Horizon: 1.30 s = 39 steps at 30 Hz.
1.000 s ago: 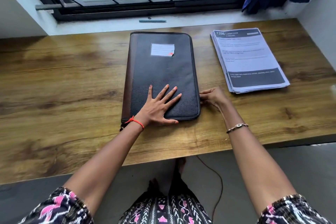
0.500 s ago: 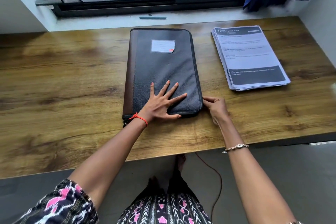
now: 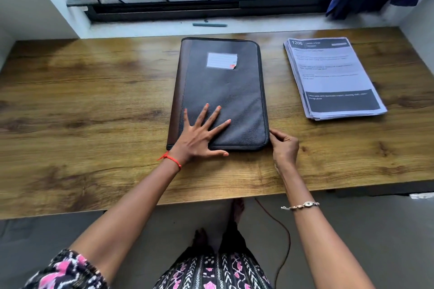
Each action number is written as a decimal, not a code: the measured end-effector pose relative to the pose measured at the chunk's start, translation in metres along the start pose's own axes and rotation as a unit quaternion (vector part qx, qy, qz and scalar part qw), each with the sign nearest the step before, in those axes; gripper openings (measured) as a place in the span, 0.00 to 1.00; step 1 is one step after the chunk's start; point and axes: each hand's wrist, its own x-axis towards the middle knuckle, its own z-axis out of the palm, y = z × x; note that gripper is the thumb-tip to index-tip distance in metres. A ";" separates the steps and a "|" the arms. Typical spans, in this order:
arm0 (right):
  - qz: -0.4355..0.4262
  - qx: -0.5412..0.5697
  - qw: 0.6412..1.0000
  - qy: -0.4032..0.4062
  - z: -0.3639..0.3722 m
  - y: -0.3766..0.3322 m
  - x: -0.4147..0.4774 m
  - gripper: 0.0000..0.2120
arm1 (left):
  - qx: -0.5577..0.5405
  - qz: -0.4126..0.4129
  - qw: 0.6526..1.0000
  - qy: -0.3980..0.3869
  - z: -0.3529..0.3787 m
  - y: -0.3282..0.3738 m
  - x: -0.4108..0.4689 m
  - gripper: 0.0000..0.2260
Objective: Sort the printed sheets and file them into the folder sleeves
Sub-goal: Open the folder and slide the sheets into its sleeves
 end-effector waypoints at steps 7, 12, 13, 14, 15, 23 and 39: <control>0.011 0.000 0.999 0.033 0.003 -0.002 -0.009 0.12 | -0.020 -0.053 0.997 -0.049 -0.004 -0.018 -0.023 0.42; 0.020 0.002 0.996 0.086 0.008 -0.002 -0.023 0.12 | -0.030 -0.061 0.996 -0.058 -0.004 -0.015 -0.022 0.43; 0.026 0.004 0.995 0.101 0.010 -0.002 -0.026 0.12 | -0.030 -0.062 0.996 -0.060 -0.004 -0.015 -0.022 0.43; 0.032 0.010 0.992 0.118 0.013 -0.001 -0.031 0.12 | -0.031 -0.063 0.996 -0.060 -0.004 -0.015 -0.022 0.44; 0.038 0.017 0.990 0.136 0.016 -0.001 -0.034 0.12 | -0.032 -0.063 0.996 -0.061 -0.004 -0.014 -0.021 0.44; 0.071 0.018 0.974 0.215 0.038 -0.007 -0.061 0.10 | -0.063 -0.060 0.994 -0.066 -0.007 -0.017 -0.023 0.47; 0.216 0.279 0.924 0.149 0.082 -0.022 -0.091 0.15 | -0.239 -0.010 0.970 -0.033 -0.011 -0.049 -0.037 0.31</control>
